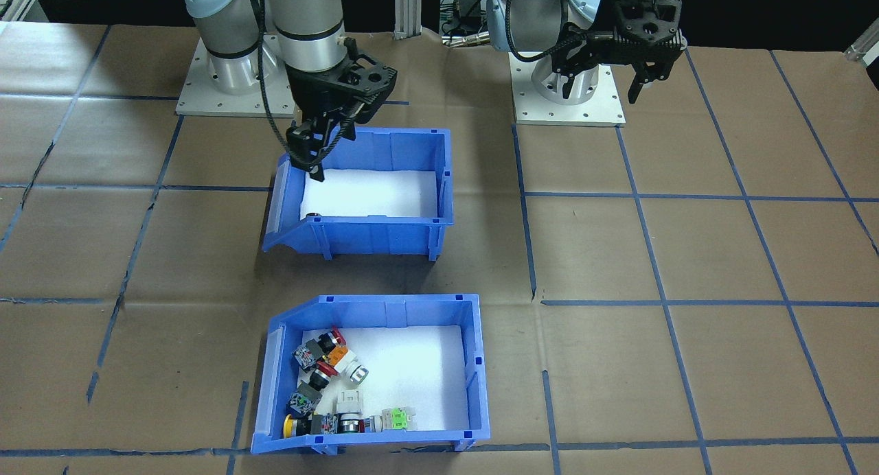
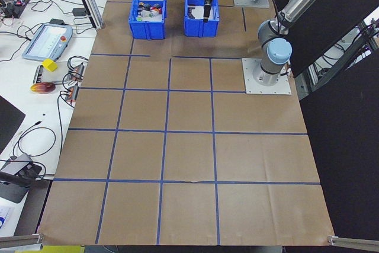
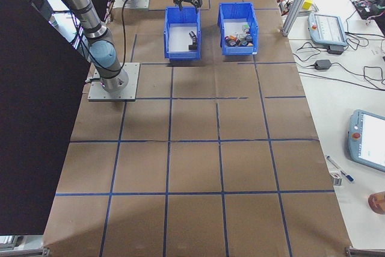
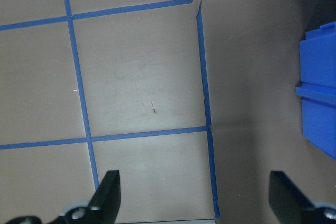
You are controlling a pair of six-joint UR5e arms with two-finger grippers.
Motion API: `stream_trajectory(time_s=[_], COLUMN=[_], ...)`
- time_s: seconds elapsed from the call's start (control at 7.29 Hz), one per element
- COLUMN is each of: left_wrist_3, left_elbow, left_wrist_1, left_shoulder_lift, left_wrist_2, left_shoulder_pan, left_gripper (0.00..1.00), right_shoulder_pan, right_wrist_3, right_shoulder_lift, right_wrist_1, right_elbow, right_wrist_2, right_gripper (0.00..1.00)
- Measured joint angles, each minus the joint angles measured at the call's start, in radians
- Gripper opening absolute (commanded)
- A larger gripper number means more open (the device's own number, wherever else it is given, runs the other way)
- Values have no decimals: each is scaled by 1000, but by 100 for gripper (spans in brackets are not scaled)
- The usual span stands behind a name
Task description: Place button box in front
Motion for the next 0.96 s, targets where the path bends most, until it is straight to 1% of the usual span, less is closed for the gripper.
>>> stream_trajectory(time_s=[0.27, 0.41, 0.55, 0.69, 0.96], left_wrist_3=[0, 1, 5, 26, 100], left_elbow=[1, 1, 6, 21, 69], left_wrist_1=[3, 4, 5, 8, 13], left_shoulder_lift=[-3, -5, -15, -34, -81], left_wrist_2=[-4, -5, -5, -6, -7], left_shoulder_pan=[1, 1, 1, 0, -8], left_gripper=[99, 99, 100, 100, 100], right_shoulder_pan=[-151, -212, -260, -288, -301], right_wrist_3=[206, 307, 404, 506, 680], right_shoulder_lift=[1, 2, 2, 2, 1], right_wrist_1=[96, 129, 145, 162, 231], right_elbow=[-90, -133, -166, -186, -198], right_wrist_2=[14, 21, 25, 24, 14], right_gripper=[100, 100, 100, 100, 100])
